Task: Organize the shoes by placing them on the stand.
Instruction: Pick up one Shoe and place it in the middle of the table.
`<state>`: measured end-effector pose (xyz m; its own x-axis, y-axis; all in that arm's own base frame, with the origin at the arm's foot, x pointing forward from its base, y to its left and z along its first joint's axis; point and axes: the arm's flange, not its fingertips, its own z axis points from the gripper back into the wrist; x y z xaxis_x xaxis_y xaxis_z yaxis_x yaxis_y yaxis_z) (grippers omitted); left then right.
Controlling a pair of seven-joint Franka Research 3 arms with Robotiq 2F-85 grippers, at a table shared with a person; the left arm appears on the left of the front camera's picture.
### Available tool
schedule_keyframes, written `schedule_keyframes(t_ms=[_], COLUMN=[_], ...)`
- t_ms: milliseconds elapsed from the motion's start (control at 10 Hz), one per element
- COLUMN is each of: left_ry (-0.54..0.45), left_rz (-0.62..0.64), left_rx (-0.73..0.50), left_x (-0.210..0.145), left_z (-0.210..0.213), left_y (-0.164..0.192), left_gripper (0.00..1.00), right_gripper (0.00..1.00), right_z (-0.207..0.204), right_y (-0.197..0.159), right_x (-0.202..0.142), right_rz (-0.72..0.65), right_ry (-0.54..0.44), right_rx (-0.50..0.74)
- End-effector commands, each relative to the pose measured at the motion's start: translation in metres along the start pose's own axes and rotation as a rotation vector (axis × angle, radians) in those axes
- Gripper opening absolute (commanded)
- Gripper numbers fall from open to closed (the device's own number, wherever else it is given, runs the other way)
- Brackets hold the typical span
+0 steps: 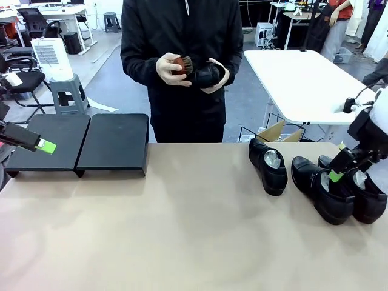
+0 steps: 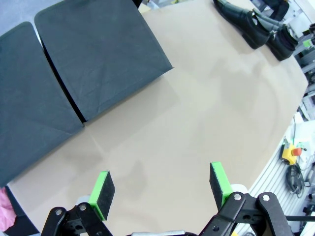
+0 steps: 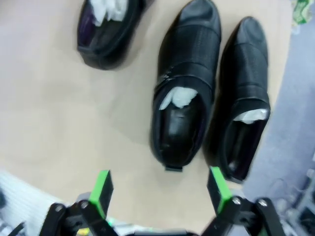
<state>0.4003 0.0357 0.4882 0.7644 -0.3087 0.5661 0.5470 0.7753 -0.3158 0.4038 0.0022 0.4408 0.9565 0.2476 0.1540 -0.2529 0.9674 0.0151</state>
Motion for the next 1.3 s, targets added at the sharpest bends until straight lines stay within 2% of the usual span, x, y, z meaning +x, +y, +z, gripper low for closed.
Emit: schedule_keyframes(t_ms=[0, 100, 400, 500, 700, 800, 1200], left_ry=[-0.015, -0.015, -0.015, -0.015, -0.015, -0.015, -0.015], left_rz=[-0.011, -0.011, -0.011, -0.011, -0.011, -0.011, -0.011], left_rx=[-0.019, -0.019, -0.019, -0.019, -0.019, -0.019, -0.019], left_x=[0.000, 0.000, 0.000, 0.000, 0.000, 0.000, 0.000], left_z=[0.000, 0.000, 0.000, 0.000, 0.000, 0.000, 0.000], left_y=[0.002, 0.002, 0.002, 0.002, 0.002, 0.002, 0.002], left_gripper=[1.00, 1.00, 1.00, 1.00, 1.00, 1.00, 1.00], right_gripper=[1.00, 1.00, 1.00, 1.00, 0.66, 0.57, 0.57], right_z=[-0.023, -0.035, -0.037, -0.039, -0.041, -0.041, -0.045], right_y=[-0.030, -0.037, -0.032, -0.033, -0.037, -0.036, -0.038], right_x=[0.032, 0.037, 0.042, 0.043, 0.042, 0.041, 0.029], right_rz=[-0.111, -0.119, -0.105, -0.126, -0.129, -0.147, -0.233], right_ry=[0.053, 0.068, 0.028, 0.047, 0.051, 0.046, 0.059], right_rx=[0.016, 0.028, 0.021, 0.011, 0.004, 0.011, 0.006])
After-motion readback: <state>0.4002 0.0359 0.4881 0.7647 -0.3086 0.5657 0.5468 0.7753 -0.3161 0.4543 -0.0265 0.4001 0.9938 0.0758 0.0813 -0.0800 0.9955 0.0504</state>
